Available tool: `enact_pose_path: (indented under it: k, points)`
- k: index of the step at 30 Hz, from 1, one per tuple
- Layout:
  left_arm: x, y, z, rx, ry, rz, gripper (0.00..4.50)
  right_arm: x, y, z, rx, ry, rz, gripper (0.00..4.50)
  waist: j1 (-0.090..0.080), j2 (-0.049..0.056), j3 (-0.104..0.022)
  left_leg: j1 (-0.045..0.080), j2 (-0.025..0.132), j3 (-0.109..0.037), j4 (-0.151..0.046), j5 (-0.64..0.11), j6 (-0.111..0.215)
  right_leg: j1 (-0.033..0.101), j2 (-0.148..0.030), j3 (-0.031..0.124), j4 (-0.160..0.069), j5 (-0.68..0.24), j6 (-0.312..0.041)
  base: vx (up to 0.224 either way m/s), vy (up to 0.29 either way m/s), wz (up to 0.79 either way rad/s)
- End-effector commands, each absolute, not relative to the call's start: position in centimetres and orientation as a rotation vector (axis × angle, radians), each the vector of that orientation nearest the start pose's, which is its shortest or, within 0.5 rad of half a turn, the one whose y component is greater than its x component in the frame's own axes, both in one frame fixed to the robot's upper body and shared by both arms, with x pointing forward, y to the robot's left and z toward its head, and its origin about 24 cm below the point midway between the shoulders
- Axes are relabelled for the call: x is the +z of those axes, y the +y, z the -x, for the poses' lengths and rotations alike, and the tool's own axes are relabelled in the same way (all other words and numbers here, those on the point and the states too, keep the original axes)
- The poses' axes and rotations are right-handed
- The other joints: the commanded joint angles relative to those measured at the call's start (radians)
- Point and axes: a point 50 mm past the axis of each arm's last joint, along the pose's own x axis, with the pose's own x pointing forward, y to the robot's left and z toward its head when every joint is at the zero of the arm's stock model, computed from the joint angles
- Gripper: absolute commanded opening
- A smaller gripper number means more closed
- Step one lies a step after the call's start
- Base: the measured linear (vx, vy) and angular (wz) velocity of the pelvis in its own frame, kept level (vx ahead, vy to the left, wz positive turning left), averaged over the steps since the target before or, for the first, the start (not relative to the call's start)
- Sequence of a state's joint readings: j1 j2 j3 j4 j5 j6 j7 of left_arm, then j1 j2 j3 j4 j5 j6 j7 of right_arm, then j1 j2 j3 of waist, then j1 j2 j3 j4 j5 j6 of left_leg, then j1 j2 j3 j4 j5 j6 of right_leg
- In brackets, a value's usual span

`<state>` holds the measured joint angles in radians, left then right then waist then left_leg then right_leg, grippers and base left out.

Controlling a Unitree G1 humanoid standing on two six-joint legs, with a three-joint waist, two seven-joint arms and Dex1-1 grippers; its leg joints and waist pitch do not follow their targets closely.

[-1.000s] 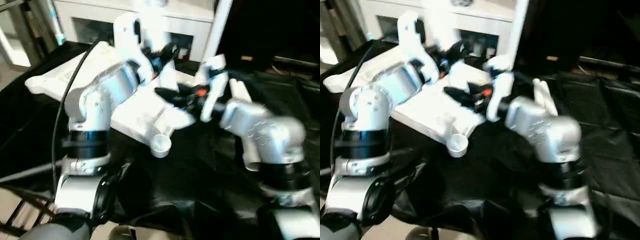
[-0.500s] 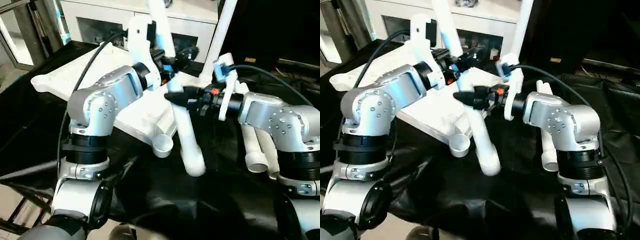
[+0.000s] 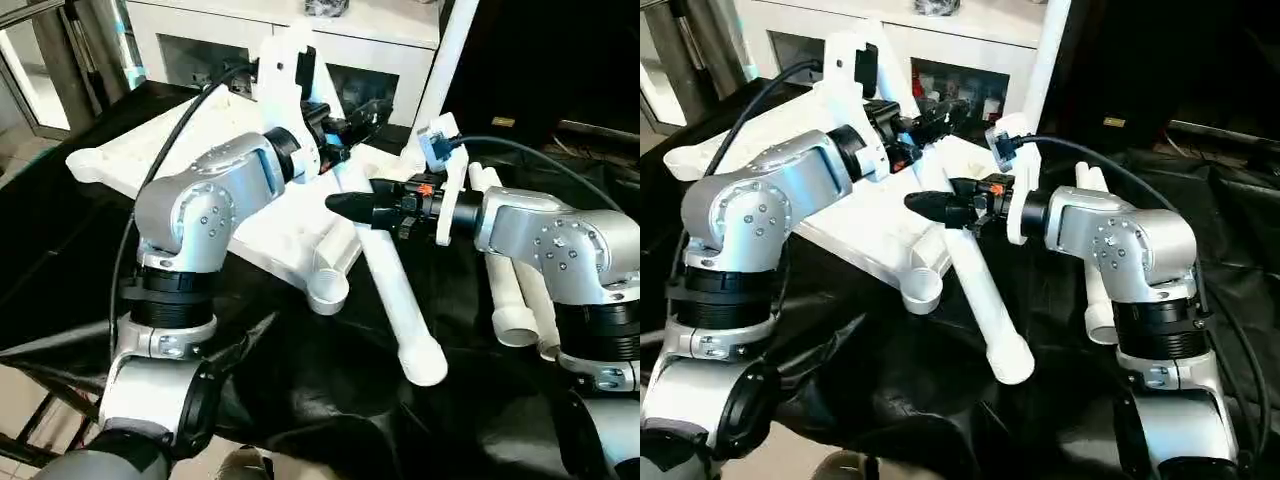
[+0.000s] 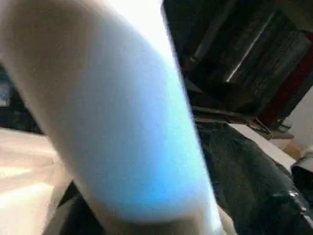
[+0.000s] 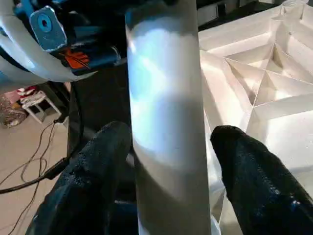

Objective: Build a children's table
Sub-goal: Pick table leg

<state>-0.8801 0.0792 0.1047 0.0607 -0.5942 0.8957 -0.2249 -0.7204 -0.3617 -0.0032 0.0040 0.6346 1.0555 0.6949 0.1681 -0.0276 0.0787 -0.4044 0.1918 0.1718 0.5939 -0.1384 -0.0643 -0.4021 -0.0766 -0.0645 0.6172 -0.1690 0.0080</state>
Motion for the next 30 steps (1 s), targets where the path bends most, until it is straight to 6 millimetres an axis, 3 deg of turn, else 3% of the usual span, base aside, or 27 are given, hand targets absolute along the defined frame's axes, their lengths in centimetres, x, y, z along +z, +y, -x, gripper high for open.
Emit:
enact_pose_path:
  k: [1, 13, 25, 30]
  points:
    - [22.3, 7.0, -34.6, -0.731, 0.119, 0.377, 2.51, 18.1, -11.6, -31.7, 1.047, 0.329, -0.208, 3.11, -0.001, -0.007, -0.096, 0.027, 0.028, -0.008, -0.06, -0.174, -0.054, 0.049, -0.065, 0.038, -0.067, -0.212, -0.125, 0.0, 0.0, 0.0]
    - [22.5, 7.2, -34.7, -0.727, 0.13, 0.419, 1.58, 18.1, -11.7, -31.9, 1.026, 0.323, -0.214, 3.11, -0.001, -0.007, -0.095, 0.029, 0.028, -0.009, -0.061, -0.196, -0.057, 0.048, -0.065, 0.037, -0.071, -0.234, -0.114, 0.0, 0.0, 0.0]
    - [23.3, 7.1, -34.3, -0.786, 0.095, 0.417, 1.36, 18.4, -11.9, -32.0, 1.026, 0.303, -0.204, 3.11, -0.001, -0.007, -0.094, 0.029, 0.028, -0.01, -0.063, -0.214, -0.061, 0.046, -0.065, 0.037, -0.076, -0.268, -0.102, 0.0, 0.0, 0.0]
    - [24.9, 7.5, -34.3, -0.861, 0.054, 0.395, 1.34, 19.3, -13.7, -32.3, 1.054, 0.281, -0.237, 3.44, 0.001, -0.006, -0.093, 0.031, 0.028, -0.009, -0.062, -0.222, -0.061, 0.045, -0.063, 0.036, -0.076, -0.275, -0.097, 0.0, 0.0, 0.0]
